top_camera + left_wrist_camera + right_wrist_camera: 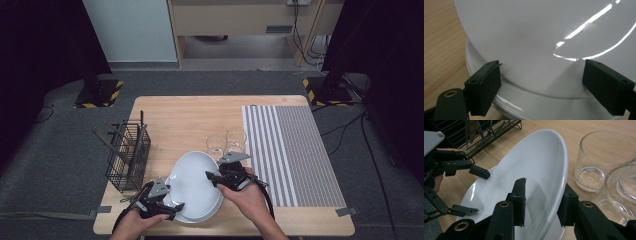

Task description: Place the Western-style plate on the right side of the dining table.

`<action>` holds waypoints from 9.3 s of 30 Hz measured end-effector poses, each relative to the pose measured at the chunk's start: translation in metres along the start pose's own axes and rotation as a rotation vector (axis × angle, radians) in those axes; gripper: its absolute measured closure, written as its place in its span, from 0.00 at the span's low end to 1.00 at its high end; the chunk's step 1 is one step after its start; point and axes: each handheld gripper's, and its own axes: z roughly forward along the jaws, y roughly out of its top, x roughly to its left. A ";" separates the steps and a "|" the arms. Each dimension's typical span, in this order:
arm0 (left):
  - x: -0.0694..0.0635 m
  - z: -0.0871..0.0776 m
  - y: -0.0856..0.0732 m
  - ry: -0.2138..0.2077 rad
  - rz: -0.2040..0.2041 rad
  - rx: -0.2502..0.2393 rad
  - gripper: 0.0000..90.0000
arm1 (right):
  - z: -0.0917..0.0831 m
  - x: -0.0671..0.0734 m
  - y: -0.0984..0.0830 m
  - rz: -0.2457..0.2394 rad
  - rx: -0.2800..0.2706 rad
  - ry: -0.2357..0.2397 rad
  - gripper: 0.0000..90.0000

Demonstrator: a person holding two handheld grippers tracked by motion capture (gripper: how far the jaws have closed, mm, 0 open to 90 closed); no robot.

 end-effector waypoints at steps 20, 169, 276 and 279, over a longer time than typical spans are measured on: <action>-0.001 0.000 0.001 0.010 0.007 0.000 0.15 | 0.000 -0.003 0.003 0.029 0.003 0.006 0.80; 0.003 -0.009 0.014 0.078 -0.007 -0.109 0.07 | -0.049 -0.108 0.064 0.405 -0.402 0.061 0.95; 0.001 -0.008 0.015 0.086 -0.003 -0.106 0.07 | -0.096 -0.175 0.047 0.547 -0.496 -0.024 0.95; 0.002 -0.008 0.014 0.088 -0.005 -0.106 0.07 | -0.096 -0.177 0.046 0.546 -0.493 -0.030 0.95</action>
